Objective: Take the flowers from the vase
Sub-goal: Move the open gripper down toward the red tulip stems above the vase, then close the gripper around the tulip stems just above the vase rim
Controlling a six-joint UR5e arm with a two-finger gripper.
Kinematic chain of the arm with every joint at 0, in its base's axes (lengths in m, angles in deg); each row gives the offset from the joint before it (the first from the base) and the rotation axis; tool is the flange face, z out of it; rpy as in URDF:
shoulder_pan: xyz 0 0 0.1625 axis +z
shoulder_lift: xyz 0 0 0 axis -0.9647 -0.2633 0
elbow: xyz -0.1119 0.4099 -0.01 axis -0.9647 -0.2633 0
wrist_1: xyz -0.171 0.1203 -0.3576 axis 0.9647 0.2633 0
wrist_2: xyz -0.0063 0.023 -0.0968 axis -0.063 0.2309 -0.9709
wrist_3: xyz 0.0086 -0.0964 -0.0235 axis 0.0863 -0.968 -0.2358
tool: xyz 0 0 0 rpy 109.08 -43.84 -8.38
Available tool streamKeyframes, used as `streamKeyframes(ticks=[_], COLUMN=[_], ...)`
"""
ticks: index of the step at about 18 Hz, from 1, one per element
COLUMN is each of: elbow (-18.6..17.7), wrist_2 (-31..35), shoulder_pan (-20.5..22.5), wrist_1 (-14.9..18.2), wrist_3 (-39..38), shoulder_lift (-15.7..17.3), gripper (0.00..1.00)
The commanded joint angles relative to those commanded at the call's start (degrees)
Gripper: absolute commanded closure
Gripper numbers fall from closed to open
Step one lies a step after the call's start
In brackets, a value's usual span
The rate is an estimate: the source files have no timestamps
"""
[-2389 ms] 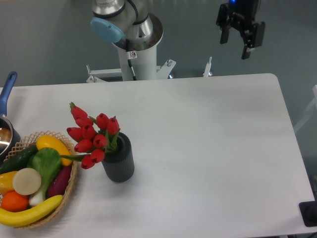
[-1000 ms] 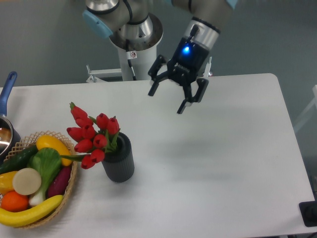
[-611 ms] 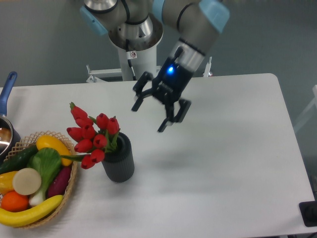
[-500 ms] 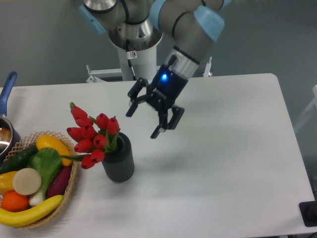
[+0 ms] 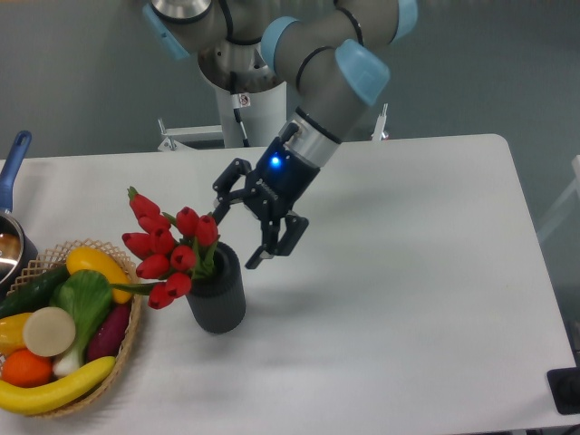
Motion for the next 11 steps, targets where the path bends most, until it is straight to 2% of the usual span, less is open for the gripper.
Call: streamKeyframes(ticks=[3, 7, 10, 11], elbow=[0.0, -1.05, -0.62, -0.53], wrist_2=[0.0, -0.7, -0.88, -0.88], shoulder_pan=[-0.8, -2.2, -2.2, -2.29], wrist_1=[-0.09, 0.0, -1.23, -1.23], wrist_3=[0.0, -0.26, -0.35, -0.35], shoulder_lift=[-1.58, -1.85, -2.9, -2.99], gripper=[0.0, 0.0, 0.0, 0.04])
